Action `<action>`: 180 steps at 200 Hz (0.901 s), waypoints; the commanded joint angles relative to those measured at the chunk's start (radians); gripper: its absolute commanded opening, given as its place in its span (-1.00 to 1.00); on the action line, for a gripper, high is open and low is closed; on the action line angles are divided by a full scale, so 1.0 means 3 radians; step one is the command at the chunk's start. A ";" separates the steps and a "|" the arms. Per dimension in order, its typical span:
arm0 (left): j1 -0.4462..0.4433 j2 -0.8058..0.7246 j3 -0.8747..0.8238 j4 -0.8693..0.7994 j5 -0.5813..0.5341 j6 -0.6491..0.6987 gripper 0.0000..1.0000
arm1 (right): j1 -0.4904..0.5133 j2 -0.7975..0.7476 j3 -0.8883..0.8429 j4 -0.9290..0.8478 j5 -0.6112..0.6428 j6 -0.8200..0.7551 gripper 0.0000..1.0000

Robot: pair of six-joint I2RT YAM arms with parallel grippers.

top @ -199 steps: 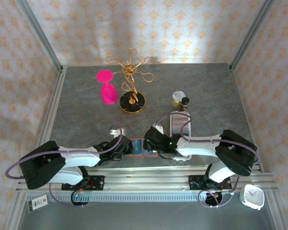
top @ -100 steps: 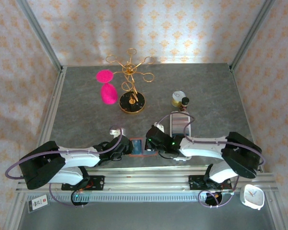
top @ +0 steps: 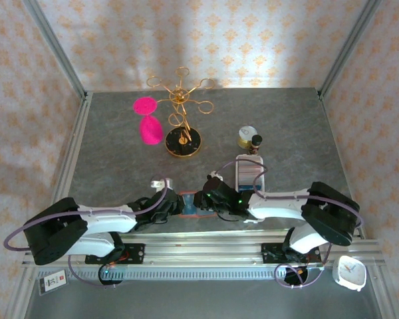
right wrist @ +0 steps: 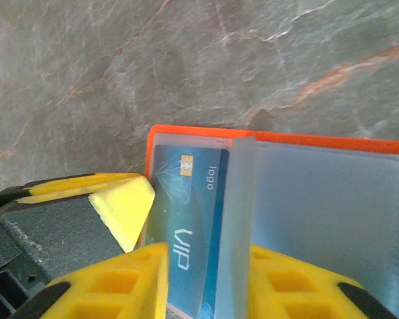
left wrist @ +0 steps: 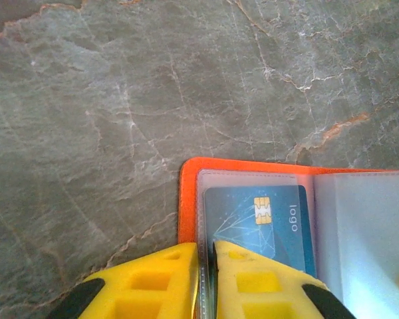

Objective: Put the credit cards into the card holder

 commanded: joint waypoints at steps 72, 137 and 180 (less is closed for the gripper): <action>-0.0035 -0.0442 -0.0230 -0.0701 -0.0204 -0.0161 -0.52 | 0.0012 0.0281 0.0017 0.0952 -0.0322 0.0307 -0.16; -0.0033 -0.0996 -0.0302 -0.0927 -0.0431 -0.0285 -0.58 | 0.0011 0.0505 -0.0015 0.1357 -0.0499 0.0508 -0.16; -0.0034 -0.1184 -0.0328 -0.1059 -0.0504 -0.0358 -0.61 | 0.0024 0.0503 -0.0034 0.1487 -0.0507 0.0537 -0.13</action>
